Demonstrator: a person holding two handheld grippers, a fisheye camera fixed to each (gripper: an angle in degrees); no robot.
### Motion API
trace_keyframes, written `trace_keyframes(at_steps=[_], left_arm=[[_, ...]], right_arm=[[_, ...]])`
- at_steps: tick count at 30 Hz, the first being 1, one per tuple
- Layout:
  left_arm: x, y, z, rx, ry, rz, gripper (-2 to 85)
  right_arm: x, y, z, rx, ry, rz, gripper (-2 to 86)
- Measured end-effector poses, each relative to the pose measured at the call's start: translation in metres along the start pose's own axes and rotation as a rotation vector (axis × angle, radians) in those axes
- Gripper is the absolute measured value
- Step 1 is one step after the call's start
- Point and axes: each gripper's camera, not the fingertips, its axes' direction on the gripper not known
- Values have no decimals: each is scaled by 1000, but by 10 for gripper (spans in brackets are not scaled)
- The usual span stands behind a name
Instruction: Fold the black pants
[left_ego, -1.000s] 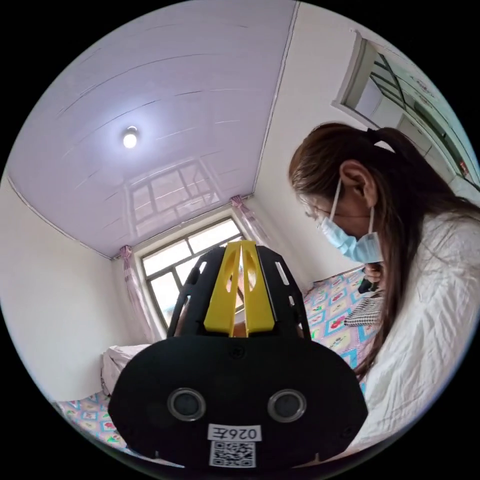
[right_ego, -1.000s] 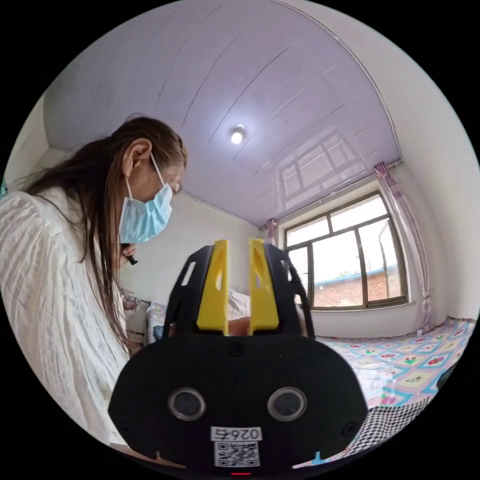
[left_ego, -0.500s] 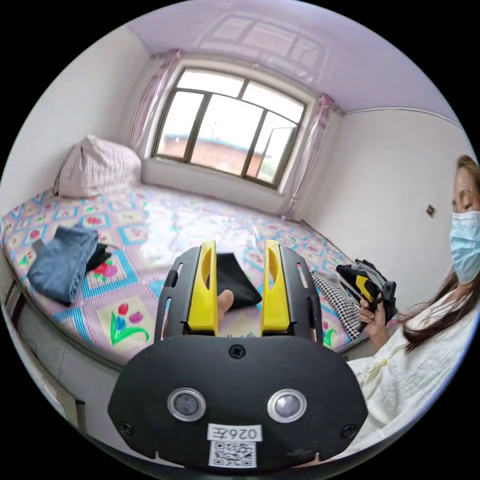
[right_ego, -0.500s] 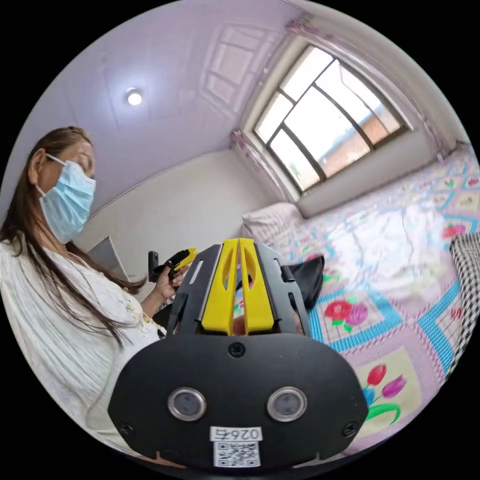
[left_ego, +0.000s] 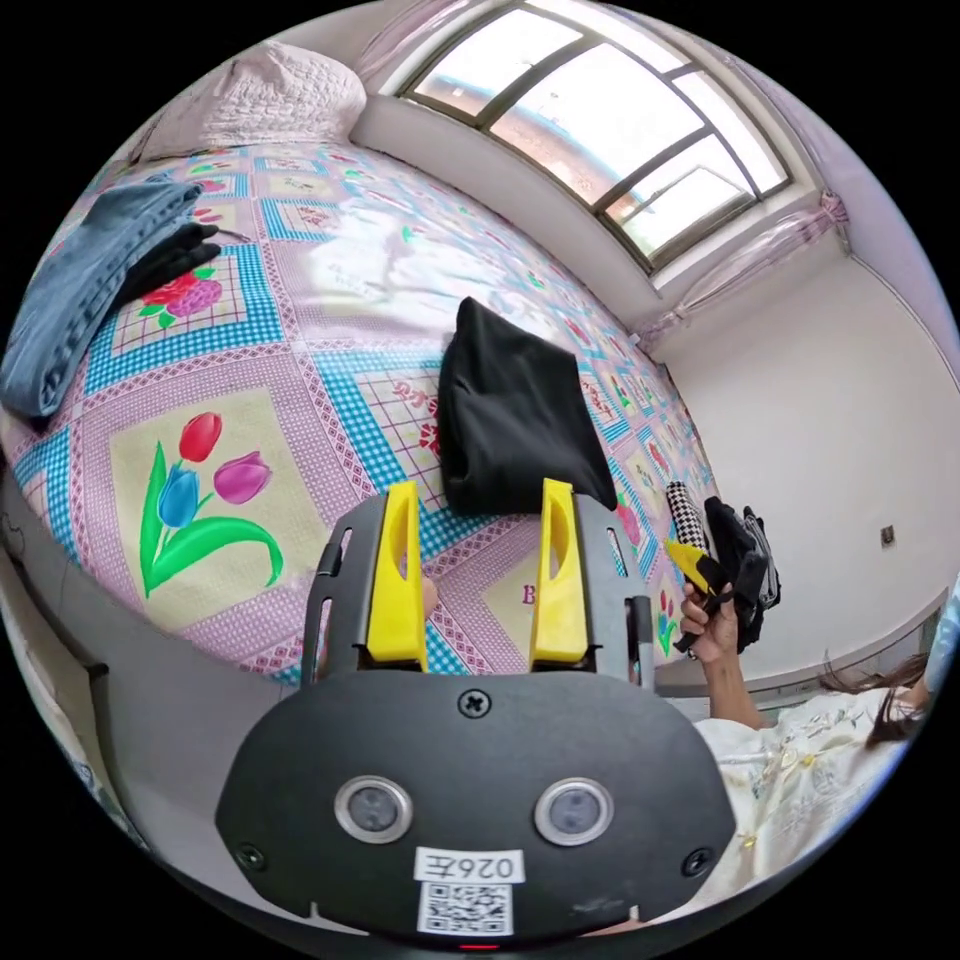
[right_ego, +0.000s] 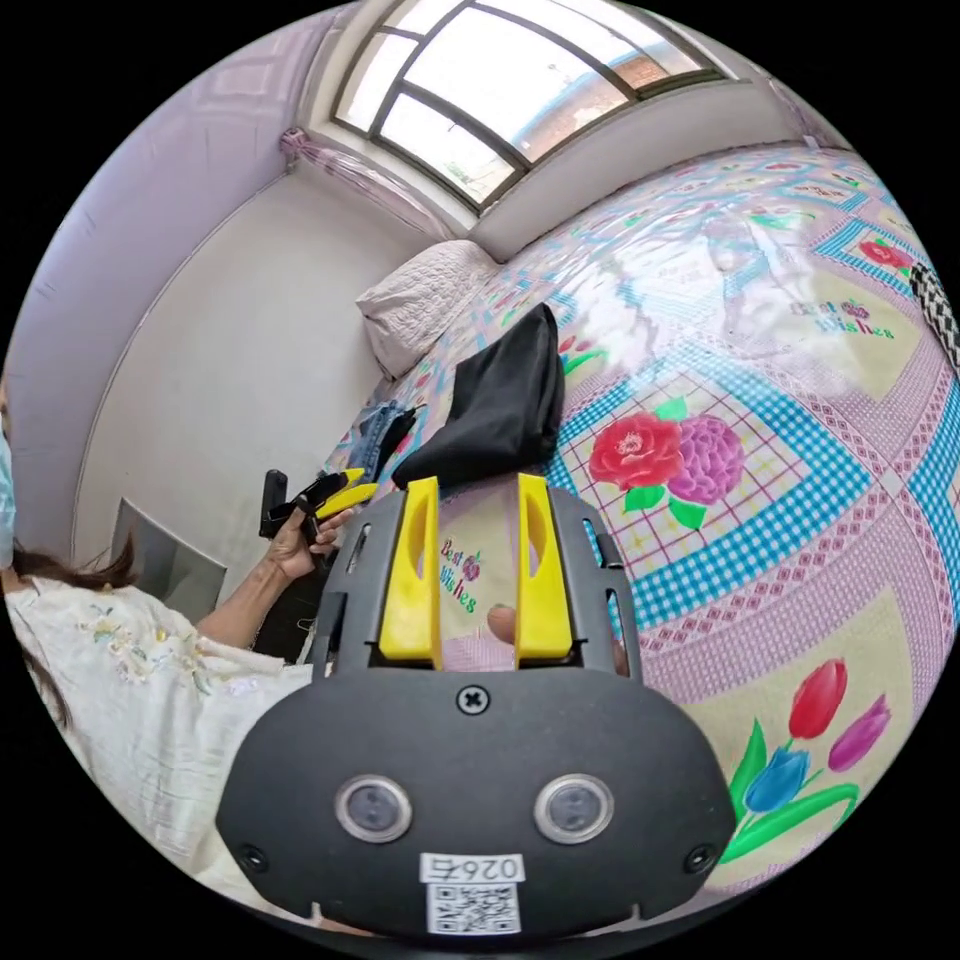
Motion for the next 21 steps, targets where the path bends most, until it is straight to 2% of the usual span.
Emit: trace_keyframes(at_steps=[8, 12, 16, 21], left_arm=[[-34, -163, 25, -209, 69, 60, 185], [-39, -211, 42, -342, 139, 75, 182], [-38, -248, 37, -351, 238, 70, 147], [-26, -273, 32, -432, 251, 127, 67]], right_arm=[[70, -120, 101, -37, 55, 140, 99], [90, -172, 143, -62, 60, 159, 108], [104, -201, 187, -178, 112, 158, 105], [115, -218, 220, -273, 145, 164, 32]])
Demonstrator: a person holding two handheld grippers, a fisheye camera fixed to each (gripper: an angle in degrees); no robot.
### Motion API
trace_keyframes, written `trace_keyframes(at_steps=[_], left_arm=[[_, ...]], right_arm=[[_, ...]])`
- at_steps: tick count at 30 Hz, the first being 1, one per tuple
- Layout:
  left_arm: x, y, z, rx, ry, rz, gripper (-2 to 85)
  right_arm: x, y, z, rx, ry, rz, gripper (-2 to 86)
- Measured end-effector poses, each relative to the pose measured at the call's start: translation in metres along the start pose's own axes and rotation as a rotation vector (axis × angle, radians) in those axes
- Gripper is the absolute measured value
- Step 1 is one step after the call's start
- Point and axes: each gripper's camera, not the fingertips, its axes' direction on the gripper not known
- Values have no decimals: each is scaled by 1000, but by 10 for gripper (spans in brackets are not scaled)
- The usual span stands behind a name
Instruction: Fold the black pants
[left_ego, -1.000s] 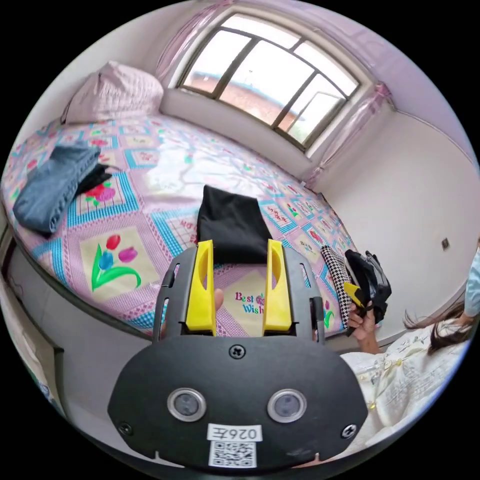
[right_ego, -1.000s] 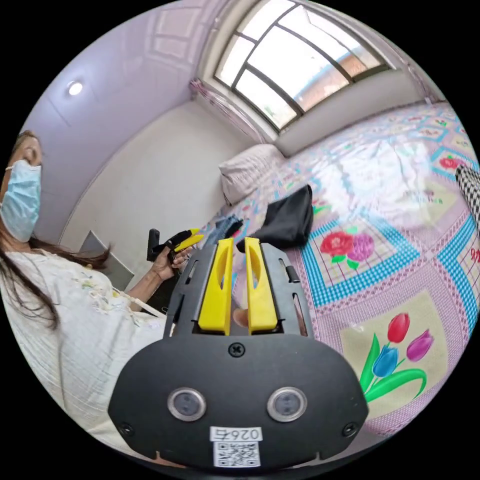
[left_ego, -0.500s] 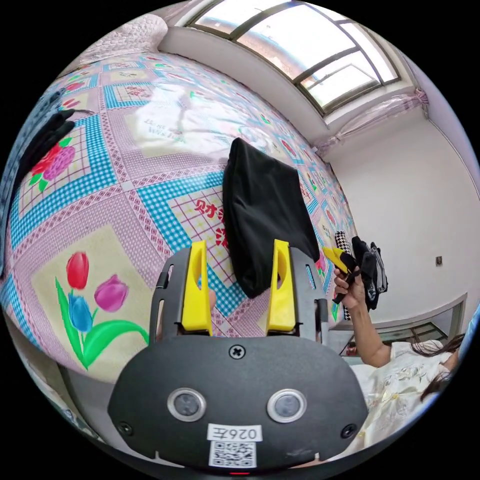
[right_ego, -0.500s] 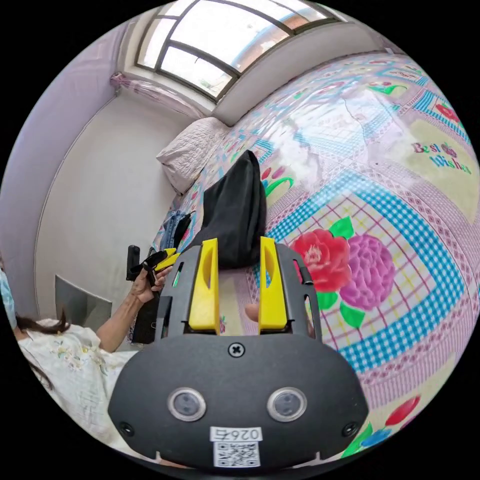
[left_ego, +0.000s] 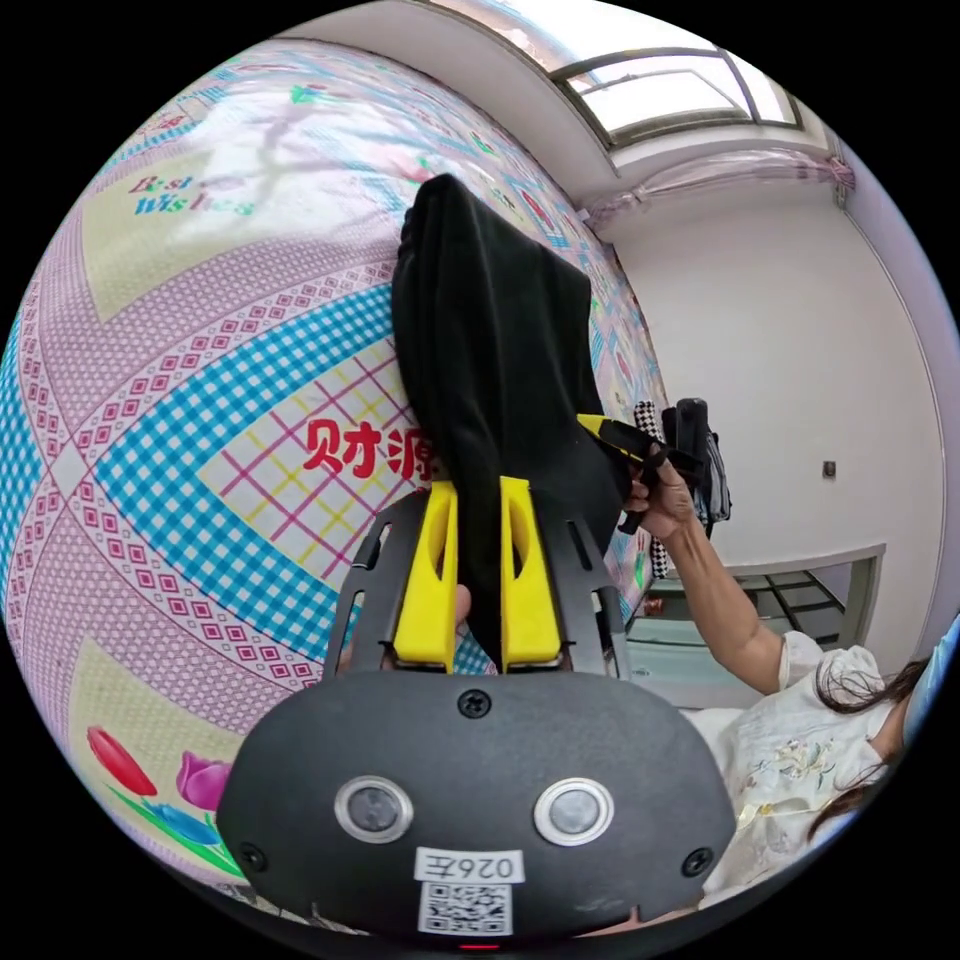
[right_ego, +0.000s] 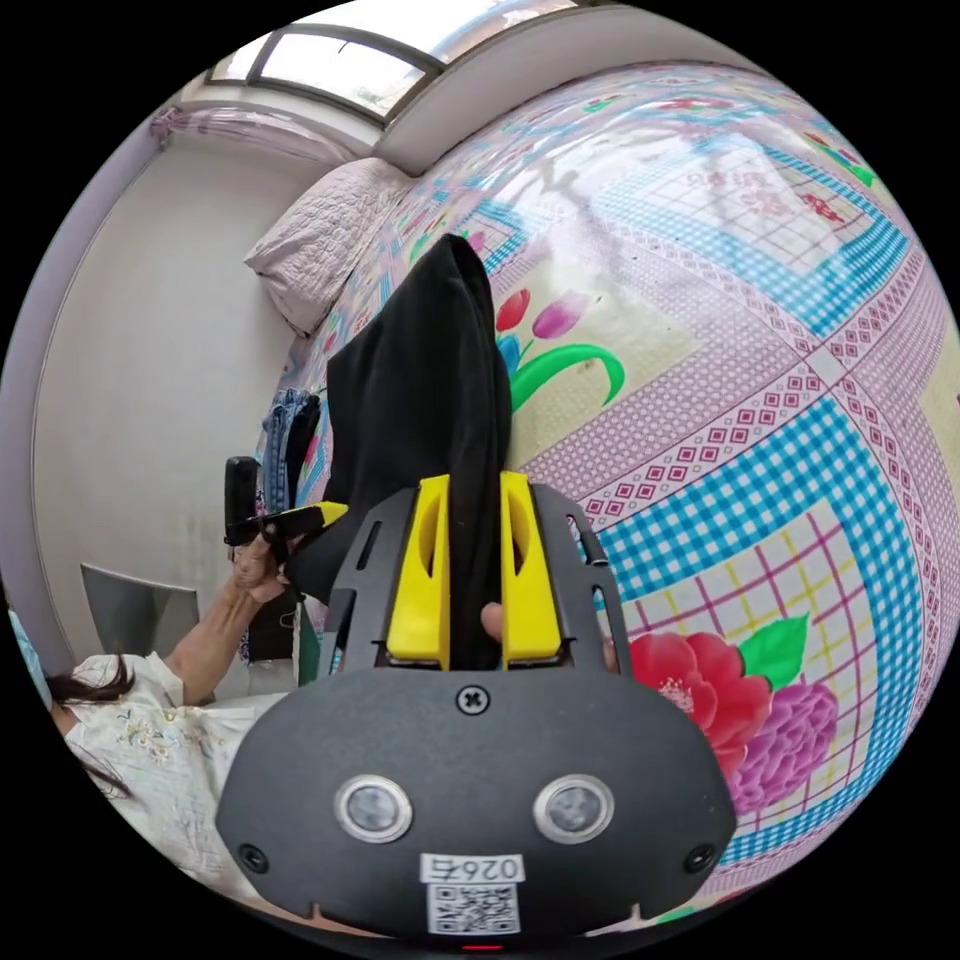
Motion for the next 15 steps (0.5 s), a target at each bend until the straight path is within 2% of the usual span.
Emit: trace_keyframes(at_steps=[7, 11, 15], left_arm=[[0, 16, -35, -63, 159, -49, 54], [12, 67, -47, -189, 234, -45, 60], [13, 106, -69, -178, 270, -98, 88]], right_arm=[[16, 31, -6, -10, -81, 86, 17], [7, 105, -16, -56, -91, 93, 18], [2, 183, -25, -33, -128, 150, 57]])
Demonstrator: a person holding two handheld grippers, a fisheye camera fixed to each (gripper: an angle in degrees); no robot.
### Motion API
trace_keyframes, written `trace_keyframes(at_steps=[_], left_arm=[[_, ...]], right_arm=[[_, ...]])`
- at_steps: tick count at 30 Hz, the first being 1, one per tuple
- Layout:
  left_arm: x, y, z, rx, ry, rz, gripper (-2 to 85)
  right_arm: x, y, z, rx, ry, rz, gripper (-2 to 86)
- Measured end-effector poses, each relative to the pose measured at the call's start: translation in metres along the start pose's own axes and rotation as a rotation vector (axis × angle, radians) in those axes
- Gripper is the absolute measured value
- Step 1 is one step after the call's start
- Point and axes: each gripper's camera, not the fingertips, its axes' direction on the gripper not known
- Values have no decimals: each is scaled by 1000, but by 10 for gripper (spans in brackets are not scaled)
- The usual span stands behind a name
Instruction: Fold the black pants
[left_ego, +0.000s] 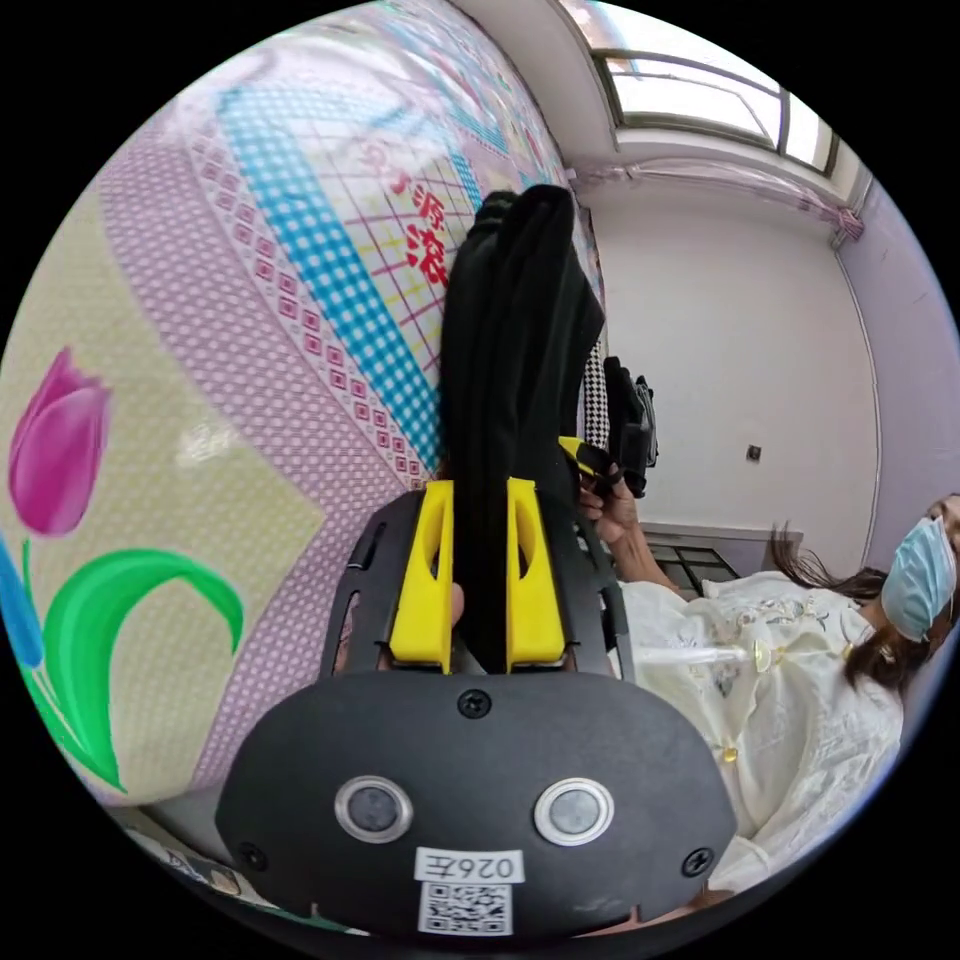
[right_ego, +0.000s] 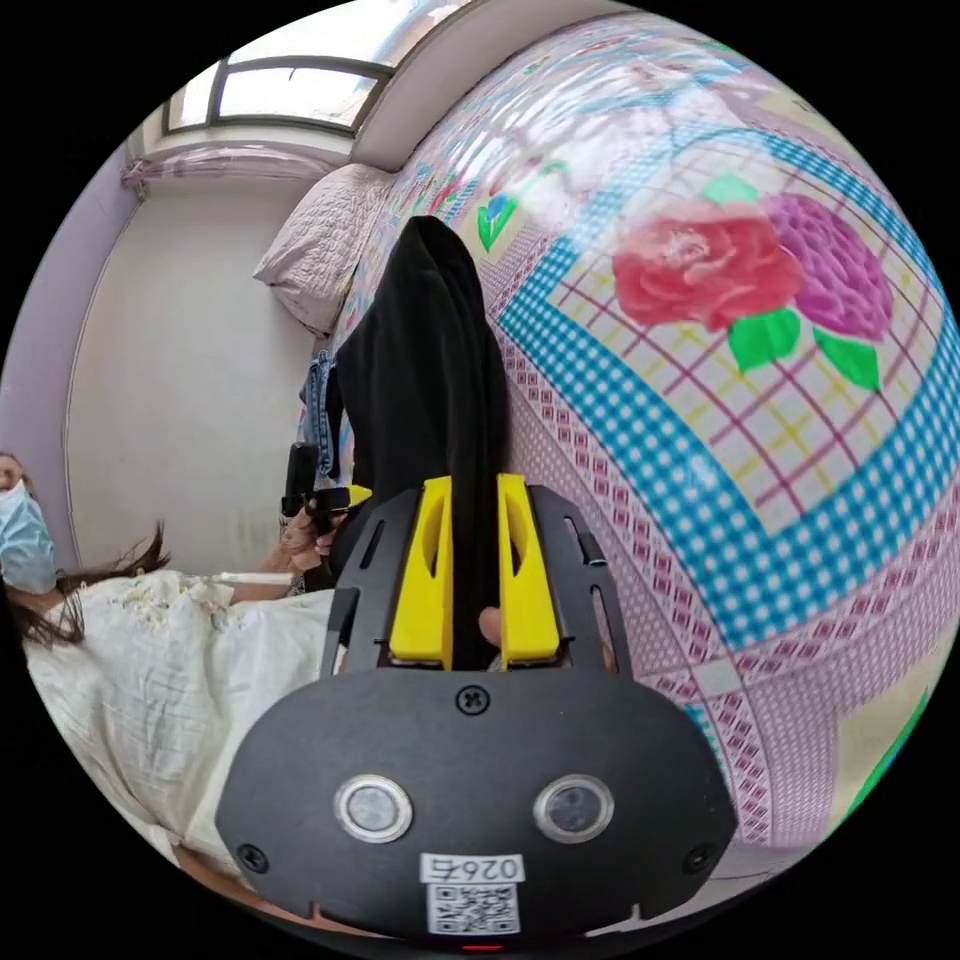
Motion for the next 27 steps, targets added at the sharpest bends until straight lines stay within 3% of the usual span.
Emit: trace_keyframes(at_steps=[4, 8, 15, 17, 22, 25, 27], left_arm=[[17, 11, -41, 144, -53, 18, 143], [40, -16, -39, 68, -71, 104, 162], [76, -45, 20, -55, -55, 217, 119], [89, -44, 38, -83, -124, 249, 90], [94, -34, 61, -97, -85, 208, 71], [121, -14, 79, -55, -209, 254, 66], [147, 2, 93, -25, -324, 302, 65]], right_arm=[[-3, 20, -19, 74, 19, -26, 111], [-1, 5, -29, 127, 6, -78, 131], [-14, -28, 16, -33, -42, -185, 66], [-17, -27, 21, -41, -27, -186, 58], [-17, -14, 28, -25, -34, -150, 33], [-39, 0, 34, -3, 76, -168, 22], [-87, 21, 42, 29, 320, -274, 17]])
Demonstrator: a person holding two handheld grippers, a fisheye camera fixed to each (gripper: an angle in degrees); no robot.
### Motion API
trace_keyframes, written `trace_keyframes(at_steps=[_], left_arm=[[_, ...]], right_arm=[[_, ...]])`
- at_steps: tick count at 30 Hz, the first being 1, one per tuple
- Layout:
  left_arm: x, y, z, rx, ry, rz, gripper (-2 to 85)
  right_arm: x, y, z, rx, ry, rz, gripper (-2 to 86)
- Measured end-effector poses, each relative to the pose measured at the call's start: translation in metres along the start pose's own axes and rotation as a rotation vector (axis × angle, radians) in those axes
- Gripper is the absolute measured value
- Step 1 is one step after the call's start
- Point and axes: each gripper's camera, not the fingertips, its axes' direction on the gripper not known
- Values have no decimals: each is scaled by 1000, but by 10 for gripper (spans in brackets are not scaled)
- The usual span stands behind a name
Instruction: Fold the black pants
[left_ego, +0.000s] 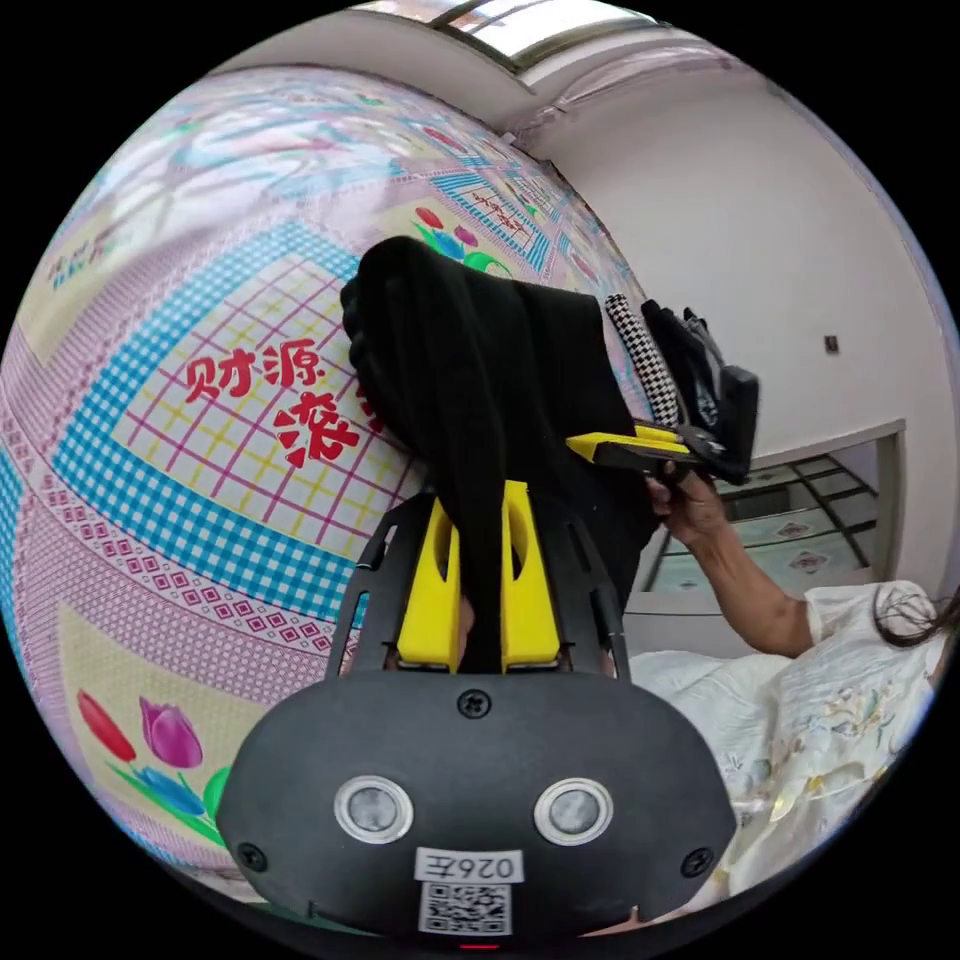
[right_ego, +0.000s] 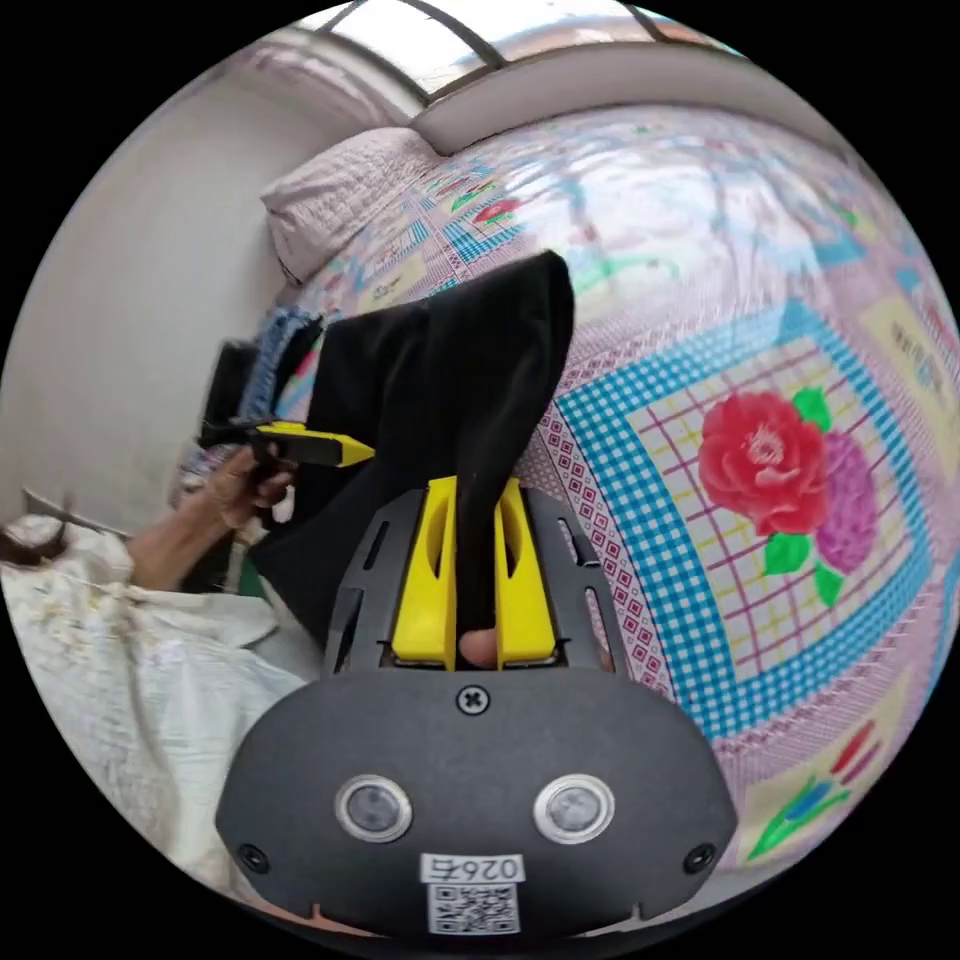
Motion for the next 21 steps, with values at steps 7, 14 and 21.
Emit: trace_keyframes(at_steps=[7, 14, 21], left_arm=[[113, 41, 20, 68, -294, 134, 63], [171, 90, 4, 218, -274, 59, 63], [188, 138, -69, 334, -376, -28, 63]], right_arm=[[-110, 42, -11, 55, 337, -240, 13], [-141, 79, -57, 192, 205, -262, 11], [-207, 40, -49, 235, -22, -410, 11]])
